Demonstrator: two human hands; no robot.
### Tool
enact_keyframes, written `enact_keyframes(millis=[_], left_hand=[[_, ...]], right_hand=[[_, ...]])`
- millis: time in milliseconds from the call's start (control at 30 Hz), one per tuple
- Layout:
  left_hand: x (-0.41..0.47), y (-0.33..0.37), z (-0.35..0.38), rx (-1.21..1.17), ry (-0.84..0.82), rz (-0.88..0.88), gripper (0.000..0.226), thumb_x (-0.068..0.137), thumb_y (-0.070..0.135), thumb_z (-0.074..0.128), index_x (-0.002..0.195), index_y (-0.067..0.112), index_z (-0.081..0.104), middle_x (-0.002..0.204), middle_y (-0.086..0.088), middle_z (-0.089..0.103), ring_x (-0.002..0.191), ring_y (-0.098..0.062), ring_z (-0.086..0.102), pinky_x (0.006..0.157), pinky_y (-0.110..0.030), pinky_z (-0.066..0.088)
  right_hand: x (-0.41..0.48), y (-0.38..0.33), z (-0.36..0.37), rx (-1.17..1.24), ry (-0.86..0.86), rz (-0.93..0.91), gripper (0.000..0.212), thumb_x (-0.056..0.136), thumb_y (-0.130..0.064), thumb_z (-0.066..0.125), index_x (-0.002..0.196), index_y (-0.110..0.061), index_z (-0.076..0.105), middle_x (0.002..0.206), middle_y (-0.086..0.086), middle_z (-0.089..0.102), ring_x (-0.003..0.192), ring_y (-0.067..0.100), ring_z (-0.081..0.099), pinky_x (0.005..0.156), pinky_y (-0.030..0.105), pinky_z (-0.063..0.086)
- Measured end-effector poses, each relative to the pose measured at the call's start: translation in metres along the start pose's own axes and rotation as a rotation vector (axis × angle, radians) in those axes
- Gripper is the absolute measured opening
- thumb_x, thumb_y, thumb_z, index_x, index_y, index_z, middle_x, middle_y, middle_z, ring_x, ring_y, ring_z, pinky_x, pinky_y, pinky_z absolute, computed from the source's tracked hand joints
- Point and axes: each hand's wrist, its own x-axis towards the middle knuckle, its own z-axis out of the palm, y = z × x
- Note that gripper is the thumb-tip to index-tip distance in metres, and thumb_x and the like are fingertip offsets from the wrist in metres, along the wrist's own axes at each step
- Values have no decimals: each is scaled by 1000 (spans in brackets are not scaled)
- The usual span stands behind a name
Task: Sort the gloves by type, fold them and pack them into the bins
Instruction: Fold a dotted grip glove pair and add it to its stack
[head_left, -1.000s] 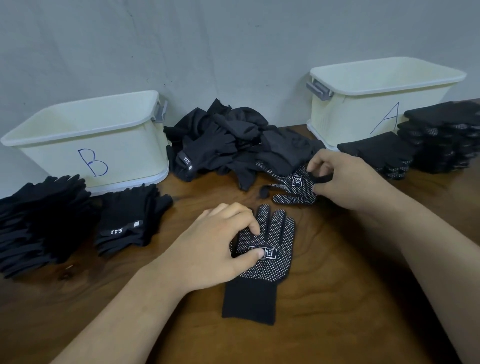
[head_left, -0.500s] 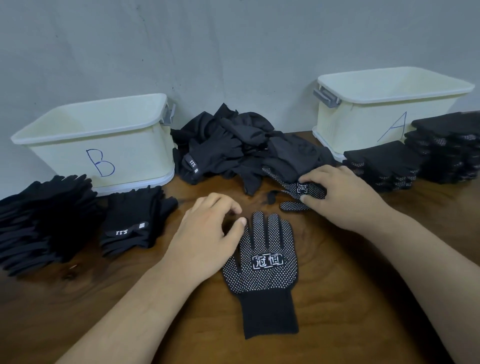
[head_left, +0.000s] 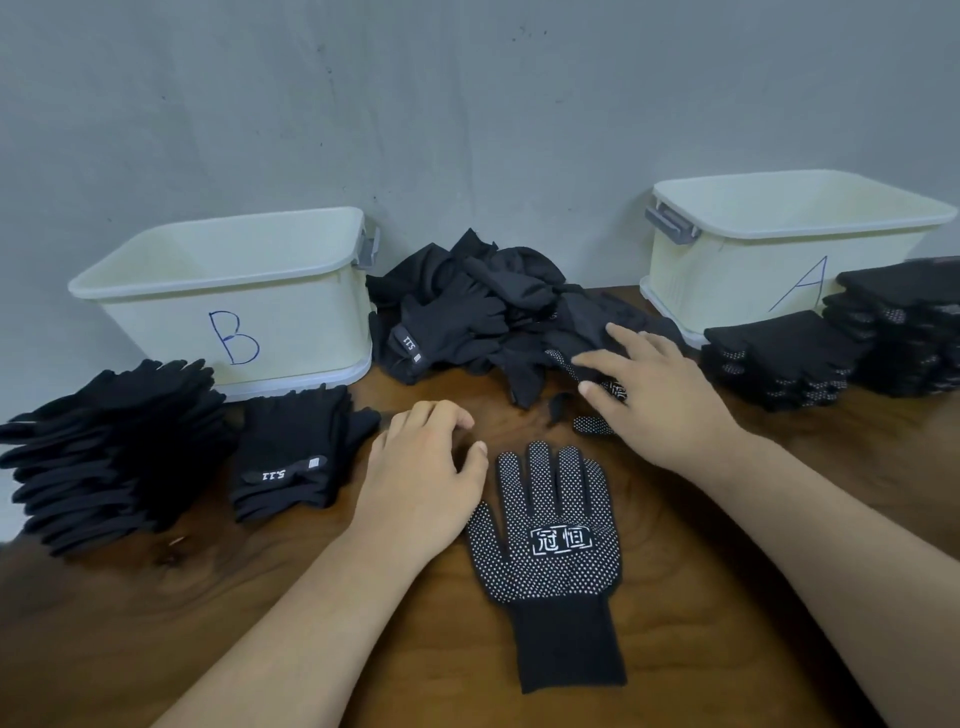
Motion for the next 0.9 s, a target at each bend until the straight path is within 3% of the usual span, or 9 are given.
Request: enact_keyframes(millis=[100, 233, 333, 433, 533, 700, 767, 833, 900], left_hand=[[1, 1, 0, 6, -12, -7, 24, 103, 46, 55, 126, 38, 55, 129, 22, 52, 127, -6, 45, 111, -32, 32], [1, 2, 0, 14, -24, -11, 25, 104, 47, 54, 127, 39, 55, 131, 22, 52, 128, -6, 44, 114, -32, 31], [1, 1, 1, 18, -29, -11, 26, 104, 48, 54, 129, 39, 55, 131, 22, 51, 129, -6, 44, 115, -32, 31], [2, 2, 1, 27, -27, -5, 26, 104, 49, 53, 128, 40, 54, 131, 22, 50, 128, -5, 44, 117, -34, 32], [3, 2, 3, 38, -30, -4, 26, 104, 49, 52, 128, 40, 54, 131, 23, 50, 129, -5, 44, 119, -35, 32], [3, 1, 3, 37, -31, -4, 25, 103, 50, 52, 127, 41, 53, 129, 24, 49, 128, -4, 44, 118, -34, 32], [3, 2, 3, 38, -31, -4, 25, 103, 50, 53, 127, 42, 53, 129, 24, 49, 128, -4, 44, 118, -34, 33], [3, 2, 4, 41, -35, -4, 26, 103, 50, 52, 127, 42, 53, 129, 24, 49, 128, -4, 44, 118, -33, 33], [2, 1, 4, 42, -36, -3, 26, 103, 50, 52, 128, 41, 53, 129, 24, 49, 129, -4, 44, 117, -33, 32]], right_hand=[[19, -4, -3, -9, -23, 13, 53, 108, -56, 45, 159, -47, 34, 170, 2, 36, 150, 37, 42, 116, 56, 42], [44, 2, -8, 152, 89, 97, 43, 104, -43, 55, 146, -38, 51, 131, 2, 72, 117, 32, 68, 95, 44, 54], [62, 8, -16, 391, 238, 229, 35, 104, -37, 58, 139, -34, 62, 130, 1, 73, 118, 30, 67, 98, 38, 50], [67, 15, -25, 406, 368, 270, 36, 105, -38, 52, 141, -36, 58, 134, 0, 68, 121, 29, 63, 99, 40, 47], [66, 17, -21, 381, 358, 188, 37, 105, -33, 54, 142, -35, 58, 139, 1, 61, 121, 26, 60, 100, 36, 44], [69, 17, -19, 565, 403, 207, 33, 109, -27, 48, 139, -29, 61, 125, -4, 70, 115, 21, 63, 92, 30, 44], [71, 20, -17, 454, 367, 149, 39, 104, -20, 53, 141, -30, 61, 137, -3, 66, 125, 23, 59, 104, 35, 46], [71, 19, -12, 322, 322, 40, 53, 93, -7, 56, 140, -30, 63, 149, -1, 58, 139, 27, 48, 120, 42, 38], [71, 17, -9, 262, 235, -138, 59, 81, -5, 53, 130, -35, 69, 153, -7, 56, 146, 24, 41, 126, 51, 28]])
